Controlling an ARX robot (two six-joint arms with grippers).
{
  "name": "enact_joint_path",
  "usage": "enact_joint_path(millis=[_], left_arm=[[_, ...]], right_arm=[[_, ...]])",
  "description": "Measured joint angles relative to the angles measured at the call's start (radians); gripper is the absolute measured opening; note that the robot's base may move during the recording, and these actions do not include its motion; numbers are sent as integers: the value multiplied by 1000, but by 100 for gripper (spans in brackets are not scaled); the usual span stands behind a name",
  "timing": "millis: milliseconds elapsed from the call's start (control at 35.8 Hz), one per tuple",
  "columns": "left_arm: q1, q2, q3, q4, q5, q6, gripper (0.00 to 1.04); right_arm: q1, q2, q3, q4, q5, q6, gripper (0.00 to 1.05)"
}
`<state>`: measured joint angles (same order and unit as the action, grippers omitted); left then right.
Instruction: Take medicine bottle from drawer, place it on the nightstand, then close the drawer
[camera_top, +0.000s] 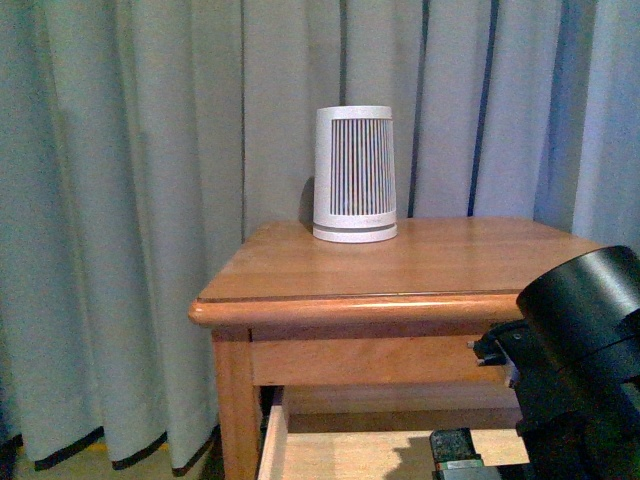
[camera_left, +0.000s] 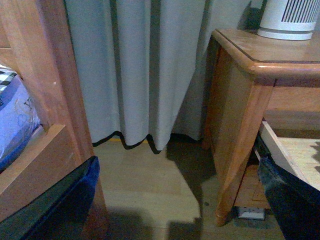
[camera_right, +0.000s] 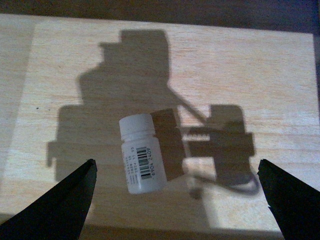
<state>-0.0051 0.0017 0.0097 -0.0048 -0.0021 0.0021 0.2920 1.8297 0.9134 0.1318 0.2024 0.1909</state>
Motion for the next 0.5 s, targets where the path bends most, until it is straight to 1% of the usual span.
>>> enact_joint_path(millis=[168,503], left_arm=[[0,0,0,0,0,0,98],[0,0,0,0,0,0,98]], right_arm=[[3,82,58,35,15,-14,98],[26,235,152,61,14,-23,98]])
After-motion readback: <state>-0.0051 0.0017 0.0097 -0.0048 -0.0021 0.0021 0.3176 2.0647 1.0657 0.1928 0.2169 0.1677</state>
